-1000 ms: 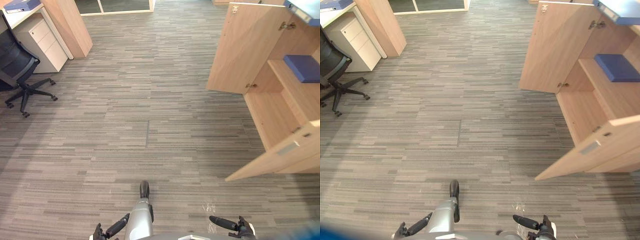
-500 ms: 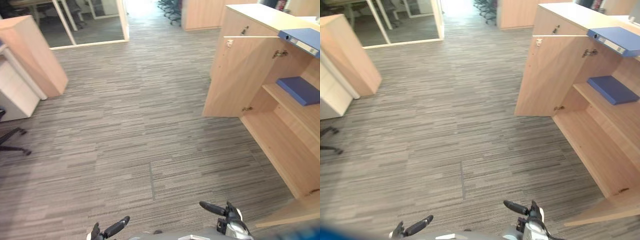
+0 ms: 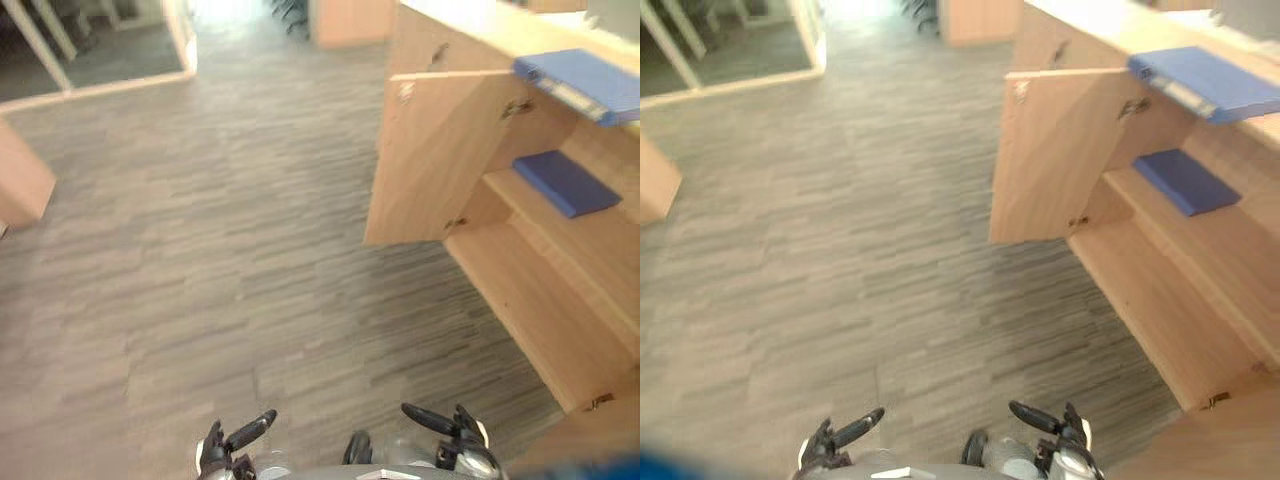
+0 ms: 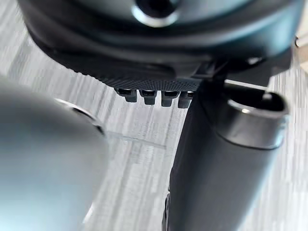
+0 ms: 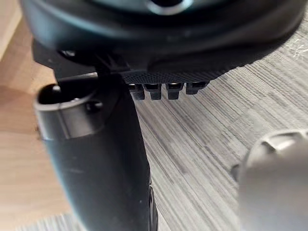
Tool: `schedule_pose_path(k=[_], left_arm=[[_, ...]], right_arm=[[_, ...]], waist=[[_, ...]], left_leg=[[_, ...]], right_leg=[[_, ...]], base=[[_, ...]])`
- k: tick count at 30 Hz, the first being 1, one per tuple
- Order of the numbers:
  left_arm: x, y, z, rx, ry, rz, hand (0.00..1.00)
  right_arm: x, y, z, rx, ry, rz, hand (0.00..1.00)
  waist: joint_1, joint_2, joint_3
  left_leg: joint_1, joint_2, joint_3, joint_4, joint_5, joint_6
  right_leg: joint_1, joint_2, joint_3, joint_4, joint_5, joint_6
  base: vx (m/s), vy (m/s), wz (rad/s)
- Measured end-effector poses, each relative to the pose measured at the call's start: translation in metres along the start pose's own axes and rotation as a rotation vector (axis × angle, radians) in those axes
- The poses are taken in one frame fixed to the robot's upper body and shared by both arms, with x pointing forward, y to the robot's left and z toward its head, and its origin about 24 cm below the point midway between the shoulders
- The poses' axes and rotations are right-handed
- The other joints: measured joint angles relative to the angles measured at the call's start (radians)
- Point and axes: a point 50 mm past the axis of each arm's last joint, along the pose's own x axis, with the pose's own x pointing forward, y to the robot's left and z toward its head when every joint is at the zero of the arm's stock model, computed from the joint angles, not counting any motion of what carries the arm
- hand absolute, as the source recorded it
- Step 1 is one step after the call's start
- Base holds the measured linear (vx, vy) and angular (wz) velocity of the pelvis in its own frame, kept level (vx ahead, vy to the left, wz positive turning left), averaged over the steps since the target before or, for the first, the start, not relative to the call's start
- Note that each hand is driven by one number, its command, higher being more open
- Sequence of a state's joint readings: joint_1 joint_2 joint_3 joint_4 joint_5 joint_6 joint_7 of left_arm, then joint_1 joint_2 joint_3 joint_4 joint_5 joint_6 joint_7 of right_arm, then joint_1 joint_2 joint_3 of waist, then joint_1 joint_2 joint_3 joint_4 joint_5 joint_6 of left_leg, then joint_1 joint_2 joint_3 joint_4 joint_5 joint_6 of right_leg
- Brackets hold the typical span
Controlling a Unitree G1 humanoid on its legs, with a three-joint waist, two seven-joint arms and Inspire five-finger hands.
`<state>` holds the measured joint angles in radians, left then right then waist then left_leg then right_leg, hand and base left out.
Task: Walk over to the cabinet, pick up the folder, carry it to the office cabinet, place the folder inside the office cabinet, then close the office cabinet door
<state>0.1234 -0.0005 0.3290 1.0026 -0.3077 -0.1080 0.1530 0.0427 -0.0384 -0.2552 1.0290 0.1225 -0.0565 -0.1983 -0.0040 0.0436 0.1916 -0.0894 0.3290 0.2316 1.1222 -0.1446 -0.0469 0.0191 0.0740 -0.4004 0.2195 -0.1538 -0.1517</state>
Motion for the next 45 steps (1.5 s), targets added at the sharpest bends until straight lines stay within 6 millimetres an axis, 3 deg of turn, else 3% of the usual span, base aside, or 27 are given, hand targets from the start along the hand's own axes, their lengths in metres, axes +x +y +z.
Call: schedule_pose_path(k=[2, 4, 7, 8, 9, 10, 11, 12, 13, 15, 16, 17, 19, 21, 22, 24, 27, 28, 31, 33, 34, 35, 37, 39, 42, 44, 45], left_arm=[[0.001, 0.004, 0.004, -0.002, -0.011, -0.002, 1.0], [0.002, 0.007, 0.01, -0.037, -0.036, -0.001, 1.0], [0.0, 0.006, 0.002, -0.228, -0.003, 0.031, 1.0], [0.0, 0.003, 0.001, -0.297, 0.007, 0.042, 1.0], [-0.001, 0.002, 0.0, -0.324, 0.012, 0.045, 1.0], [-0.002, -0.001, -0.003, -0.337, 0.021, 0.046, 1.0], [-0.004, 0.004, -0.01, -0.341, 0.034, 0.064, 1.0], [-0.005, 0.005, -0.013, -0.355, 0.046, 0.075, 1.0], [-0.004, 0.011, -0.011, -0.357, 0.038, 0.097, 1.0], [-0.003, 0.01, -0.007, -0.37, 0.024, 0.102, 1.0], [-0.003, 0.011, -0.007, -0.344, 0.022, 0.103, 1.0], [-0.003, 0.011, -0.007, -0.279, 0.018, 0.093, 1.0], [-0.002, 0.005, -0.005, -0.13, 0.011, 0.04, 1.0], [0.0, 0.003, -0.003, 0.004, 0.001, -0.019, 1.0], [0.0, 0.003, -0.001, 0.031, -0.004, -0.032, 1.0], [0.003, 0.004, 0.003, 0.096, -0.008, -0.059, 1.0], [0.003, 0.001, 0.001, 0.088, 0.012, -0.06, 1.0], [0.003, -0.003, 0.0, 0.081, 0.014, -0.061, 1.0], [0.0, -0.012, -0.005, 0.037, 0.022, -0.068, 1.0], [-0.001, -0.017, -0.006, 0.008, 0.017, -0.069, 1.0], [-0.001, -0.017, -0.001, -0.023, 0.0, -0.058, 1.0], [-0.001, -0.018, 0.005, -0.076, -0.024, -0.052, 1.0], [-0.002, -0.021, 0.01, -0.147, -0.049, -0.054, 1.0], [-0.002, -0.02, 0.01, -0.15, -0.053, -0.048, 1.0], [-0.001, -0.022, 0.017, -0.123, -0.075, -0.066, 1.0], [0.0, -0.025, 0.021, -0.094, -0.088, -0.082, 1.0], [0.0, -0.025, 0.024, -0.072, -0.102, -0.085, 1.0]], right_arm=[[0.0, -0.001, -0.007, -0.004, 0.029, -0.002, 1.0], [0.0, -0.002, -0.008, 0.008, 0.047, -0.01, 1.0], [0.0, -0.006, -0.014, 0.025, 0.082, -0.027, 1.0], [-0.001, -0.006, -0.016, 0.025, 0.087, -0.027, 1.0], [-0.001, -0.007, -0.018, 0.026, 0.089, -0.029, 1.0], [-0.002, -0.01, -0.02, 0.029, 0.09, -0.035, 1.0], [-0.003, -0.013, -0.024, 0.029, 0.098, -0.044, 1.0], [-0.004, -0.013, -0.027, 0.037, 0.108, -0.046, 1.0], [-0.006, -0.008, -0.03, 0.061, 0.117, -0.039, 1.0], [-0.008, 0.0, -0.03, 0.076, 0.115, -0.01, 1.0], [-0.007, 0.0, -0.03, 0.088, 0.114, -0.01, 1.0], [-0.007, -0.003, -0.029, 0.124, 0.111, -0.03, 1.0], [-0.005, -0.011, -0.025, 0.195, 0.106, -0.065, 1.0], [-0.001, -0.015, -0.014, 0.206, 0.076, -0.072, 1.0], [0.0, -0.014, -0.011, 0.202, 0.066, -0.068, 1.0], [0.0, -0.009, -0.009, 0.201, 0.059, -0.05, 1.0], [0.0, -0.008, -0.011, 0.203, 0.066, -0.048, 1.0], [-0.002, -0.013, -0.017, 0.206, 0.086, -0.065, 1.0], [-0.001, -0.025, -0.02, 0.195, 0.095, -0.098, 1.0], [-0.004, -0.031, -0.03, 0.195, 0.119, -0.117, 1.0], [-0.007, -0.032, -0.036, 0.192, 0.135, -0.119, 1.0], [-0.009, -0.033, -0.042, 0.184, 0.144, -0.122, 1.0], [-0.009, -0.036, -0.041, 0.175, 0.136, -0.126, 1.0], [-0.008, -0.033, -0.037, 0.137, 0.12, -0.109, 1.0], [-0.005, -0.025, -0.026, 0.12, 0.093, -0.079, 1.0], [-0.002, -0.015, -0.015, 0.129, 0.069, -0.048, 1.0], [-0.001, -0.009, -0.013, 0.134, 0.068, -0.037, 1.0]], waist=[[0.001, -0.026, 0.004], [0.004, -0.041, 0.011], [0.03, -0.045, 0.02], [0.038, -0.045, 0.02], [0.041, -0.044, 0.018], [0.049, -0.034, 0.009], [0.054, -0.018, -0.012], [0.054, -0.019, -0.026], [0.052, -0.042, -0.052], [0.062, -0.06, -0.061], [0.068, -0.067, -0.059], [0.065, -0.068, -0.057], [0.037, -0.058, -0.043], [0.008, -0.026, -0.037], [0.001, -0.019, -0.033], [-0.004, -0.025, -0.023], [-0.007, -0.043, -0.013], [-0.01, -0.044, -0.015], [-0.01, -0.014, -0.028], [-0.013, -0.01, -0.031], [-0.016, -0.016, -0.029], [-0.017, -0.02, -0.029], [-0.001, -0.013, -0.033], [-0.002, -0.013, -0.033], [0.015, -0.02, -0.032], [0.031, -0.027, -0.028], [0.034, -0.038, -0.027]], left_leg=[[-0.071, -0.021, -0.001, 0.031, -0.022, -0.002], [-0.169, -0.079, -0.042, -0.078, -0.059, -0.01], [-0.199, -0.208, -0.187, -0.482, -0.078, -0.032], [-0.199, -0.257, -0.283, -0.646, -0.056, -0.039], [-0.199, -0.276, -0.327, -0.704, -0.039, -0.039], [-0.205, -0.299, -0.392, -0.779, 0.011, -0.019], [-0.206, -0.301, -0.402, -0.768, 0.124, -0.009], [-0.206, -0.3, -0.382, -0.742, 0.126, -0.03], [-0.201, -0.305, -0.325, -0.733, 0.095, -0.002], [-0.151, -0.303, -0.232, -0.749, 0.054, 0.024], [-0.098, -0.312, -0.182, -0.773, 0.041, 0.038], [-0.021, -0.333, -0.123, -0.809, 0.021, 0.061], [0.099, -0.372, -0.063, -0.86, -0.001, 0.095], [0.186, -0.359, -0.026, -0.924, -0.007, 0.103], [0.205, -0.351, -0.014, -0.941, -0.009, 0.101], [0.253, -0.316, 0.021, -0.962, -0.046, 0.088], [0.279, -0.276, 0.027, -0.989, -0.068, 0.052], [0.302, -0.265, 0.007, -1.019, -0.071, 0.042], [0.321, -0.221, -0.012, -1.056, -0.056, -0.001], [0.33, -0.185, -0.035, -1.021, -0.046, -0.022], [0.293, -0.153, -0.056, -0.9, -0.061, -0.044], [0.197, -0.112, -0.084, -0.675, -0.077, -0.057], [0.059, -0.056, -0.105, -0.335, -0.077, -0.065], [-0.013, -0.026, -0.07, -0.185, -0.08, -0.059], [-0.066, -0.004, -0.014, -0.25, -0.086, -0.05], [-0.067, -0.034, -0.034, -0.458, -0.084, -0.048], [-0.066, -0.094, -0.107, -0.637, -0.059, -0.04]], right_leg=[[0.072, 0.012, 0.091, -0.038, -0.008, -0.004], [0.132, 0.017, 0.195, -0.088, -0.007, 0.008], [0.206, 0.014, 0.338, -0.116, -0.026, 0.05], [0.234, 0.008, 0.379, -0.129, -0.044, 0.069], [0.247, 0.005, 0.397, -0.132, -0.055, 0.076], [0.268, 0.0, 0.434, -0.132, -0.082, 0.1], [0.288, -0.006, 0.478, -0.12, -0.113, 0.126], [0.291, -0.02, 0.498, -0.105, -0.127, 0.141], [0.251, -0.055, 0.509, -0.033, -0.139, 0.165], [0.163, -0.105, 0.472, 0.147, -0.14, 0.181], [0.111, -0.146, 0.436, 0.291, -0.138, 0.185], [0.02, -0.22, 0.377, 0.517, -0.089, 0.185], [-0.072, -0.377, 0.239, 0.779, -0.072, 0.096], [-0.13, -0.444, 0.119, 0.82, -0.093, 0.08], [-0.147, -0.437, 0.109, 0.792, -0.099, 0.091], [-0.199, -0.372, 0.108, 0.601, -0.116, 0.166], [-0.225, -0.28, 0.119, 0.28, -0.054, 0.22], [-0.216, -0.25, 0.13, 0.253, 0.014, 0.166], [-0.217, -0.196, 0.099, 0.273, -0.053, 0.135], [-0.182, -0.17, 0.073, 0.271, -0.092, 0.112], [-0.128, -0.155, 0.045, 0.239, -0.106, 0.105], [-0.077, -0.134, 0.023, 0.194, -0.108, 0.101], [-0.02, -0.097, 0.022, 0.145, -0.106, 0.097], [0.049, -0.084, 0.026, 0.098, -0.106, 0.097], [0.11, -0.091, 0.053, 0.053, -0.106, 0.097], [0.12, -0.111, 0.085, 0.054, -0.105, 0.099], [0.124, -0.137, 0.098, 0.059, -0.105, 0.116]], base=[[0.56, -0.049, -1.42], [0.61, -0.046, -1.48], [0.48, 0.092, -1.47], [0.49, 0.189, -1.47], [0.49, 0.233, -1.33], [0.64, 0.318, -1.34], [0.55, 0.27, -1.34], [0.57, 0.272, -1.19], [0.5, 0.249, -0.95], [0.51, 0.277, -1.26], [0.3, 0.245, -1.55], [0.35, 0.303, -1.25], [0.34, 0.289, -0.88], [0.22, 0.19, -0.68], [0.17, 0.12, -0.73], [0.13, -0.012, -0.67], [0.18, -0.163, -0.14], [0.29, -0.283, 0.15], [0.33, -0.243, 0.02], [0.4, -0.312, 0.31], [0.48, -0.397, 0.49], [0.46, -0.379, 0.45], [0.33, -0.187, -0.04], [0.29, -0.084, -0.19], [0.26, 0.031, -0.31], [0.24, 0.21, -0.44], [0.19, 0.24, -0.23]])
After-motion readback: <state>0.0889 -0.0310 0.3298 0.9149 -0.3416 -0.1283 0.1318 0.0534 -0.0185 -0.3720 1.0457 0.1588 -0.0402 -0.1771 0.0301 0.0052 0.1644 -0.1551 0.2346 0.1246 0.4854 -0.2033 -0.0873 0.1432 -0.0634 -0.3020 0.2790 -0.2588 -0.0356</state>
